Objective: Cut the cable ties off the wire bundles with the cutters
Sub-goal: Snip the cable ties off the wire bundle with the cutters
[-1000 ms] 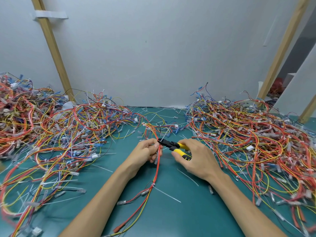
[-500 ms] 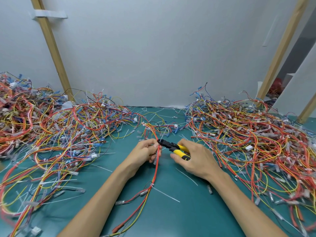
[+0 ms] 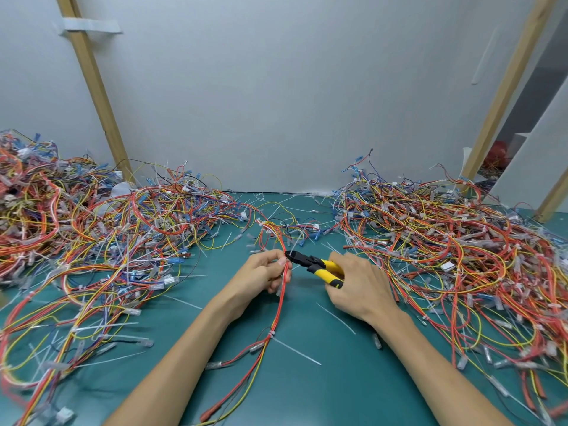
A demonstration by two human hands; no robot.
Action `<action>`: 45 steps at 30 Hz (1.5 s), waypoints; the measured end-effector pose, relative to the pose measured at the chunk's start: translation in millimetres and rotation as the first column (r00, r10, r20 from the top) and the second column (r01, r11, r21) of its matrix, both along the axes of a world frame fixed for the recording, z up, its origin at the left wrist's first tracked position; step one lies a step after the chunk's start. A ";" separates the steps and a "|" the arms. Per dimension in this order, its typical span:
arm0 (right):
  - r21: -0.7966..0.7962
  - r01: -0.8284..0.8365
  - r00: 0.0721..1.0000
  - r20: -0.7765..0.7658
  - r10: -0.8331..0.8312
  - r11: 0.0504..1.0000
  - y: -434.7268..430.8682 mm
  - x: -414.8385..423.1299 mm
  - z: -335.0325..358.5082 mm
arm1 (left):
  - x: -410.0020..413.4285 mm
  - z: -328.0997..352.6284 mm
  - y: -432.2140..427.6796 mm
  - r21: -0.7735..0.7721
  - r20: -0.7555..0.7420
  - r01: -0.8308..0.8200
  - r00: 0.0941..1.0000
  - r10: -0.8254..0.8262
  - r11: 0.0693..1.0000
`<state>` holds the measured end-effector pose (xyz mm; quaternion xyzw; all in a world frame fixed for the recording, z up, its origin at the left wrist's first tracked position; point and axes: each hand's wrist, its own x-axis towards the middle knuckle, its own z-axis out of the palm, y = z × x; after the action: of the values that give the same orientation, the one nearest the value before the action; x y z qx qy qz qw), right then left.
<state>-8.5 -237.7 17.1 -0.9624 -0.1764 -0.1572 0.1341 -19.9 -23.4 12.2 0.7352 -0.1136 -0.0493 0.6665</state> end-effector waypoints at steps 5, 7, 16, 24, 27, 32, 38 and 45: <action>0.018 0.035 0.999 -0.018 -0.035 0.999 0.1 -0.4 -1.1 | -1.0 0.3 -0.5 -0.003 0.017 -0.001 1.000 0.001 1.000; 0.026 0.045 0.998 -0.045 -0.044 0.999 1.9 -1.7 -2.7 | -1.6 0.8 -0.1 -0.012 0.018 -0.007 1.000 0.008 1.000; 0.016 0.071 0.996 -0.053 -0.070 0.997 2.3 0.2 -3.1 | -1.1 1.4 0.9 -0.024 0.009 -0.016 1.000 0.017 1.000; -0.021 0.072 0.992 -0.103 -0.074 0.997 2.1 3.8 -7.3 | -1.3 1.3 -0.1 -0.027 0.007 -0.009 1.000 0.009 1.000; -0.017 0.081 0.992 -0.100 -0.083 0.997 2.9 4.0 -7.3 | -1.2 1.1 0.0 -0.033 -0.001 -0.014 1.000 0.014 0.999; 0.000 0.080 0.992 -0.100 -0.079 0.997 2.6 3.7 -6.8 | -2.0 1.9 -0.2 -0.033 -0.006 -0.013 1.000 0.013 0.999; -0.001 0.079 0.990 -0.115 -0.079 0.997 2.1 4.3 -5.6 | -3.2 3.0 -0.2 -0.020 0.001 -0.013 1.000 0.013 1.000; -0.012 0.071 0.988 -0.136 -0.072 0.997 0.5 5.6 -4.1 | -2.3 2.6 0.1 -0.015 0.001 -0.013 1.000 0.013 1.000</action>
<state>-3.0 -237.1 13.0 -0.9771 -0.1327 -0.0951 0.1365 -22.2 -23.2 14.8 0.7311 -0.1095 -0.0436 0.6720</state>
